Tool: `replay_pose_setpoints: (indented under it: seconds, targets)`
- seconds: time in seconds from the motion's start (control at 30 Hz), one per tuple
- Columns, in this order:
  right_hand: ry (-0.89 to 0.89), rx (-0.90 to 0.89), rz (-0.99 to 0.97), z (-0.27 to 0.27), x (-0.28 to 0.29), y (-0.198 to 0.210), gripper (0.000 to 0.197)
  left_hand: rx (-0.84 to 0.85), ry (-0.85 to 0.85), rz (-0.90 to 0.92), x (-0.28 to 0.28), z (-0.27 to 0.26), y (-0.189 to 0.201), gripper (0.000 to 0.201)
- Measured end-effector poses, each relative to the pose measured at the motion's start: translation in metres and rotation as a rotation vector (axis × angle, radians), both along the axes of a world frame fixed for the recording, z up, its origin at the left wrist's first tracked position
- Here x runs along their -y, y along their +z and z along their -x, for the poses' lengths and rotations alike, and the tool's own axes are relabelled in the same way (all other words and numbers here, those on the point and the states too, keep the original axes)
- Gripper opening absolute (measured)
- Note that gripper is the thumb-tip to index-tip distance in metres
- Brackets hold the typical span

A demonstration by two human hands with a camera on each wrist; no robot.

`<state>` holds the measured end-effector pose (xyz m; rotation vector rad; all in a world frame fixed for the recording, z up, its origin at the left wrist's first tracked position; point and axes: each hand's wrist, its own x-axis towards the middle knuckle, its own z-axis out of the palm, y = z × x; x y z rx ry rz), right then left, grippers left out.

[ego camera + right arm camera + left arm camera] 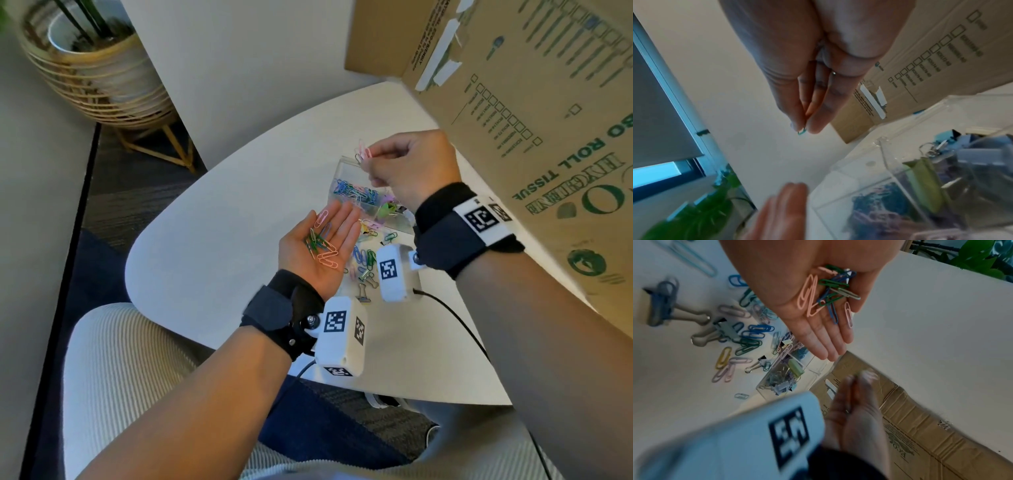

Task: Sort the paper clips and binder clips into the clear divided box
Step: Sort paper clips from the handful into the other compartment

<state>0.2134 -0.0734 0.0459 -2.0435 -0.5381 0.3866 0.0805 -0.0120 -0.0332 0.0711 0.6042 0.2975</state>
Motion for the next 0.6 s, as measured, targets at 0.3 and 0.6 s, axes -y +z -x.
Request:
replay_pose_setpoints:
  seconds: [0.3,0.6]
  targets:
    - [0.224,0.248,0.252,0.025,0.006,-0.002,0.021,-0.01,-0.01,-0.062,-0.001,-0.002,0.002,0.032]
    - [0.58,0.491,0.6,0.061,0.02,-0.016,0.033,0.091,-0.082,-0.035,0.002,-0.003,-0.009,0.056]
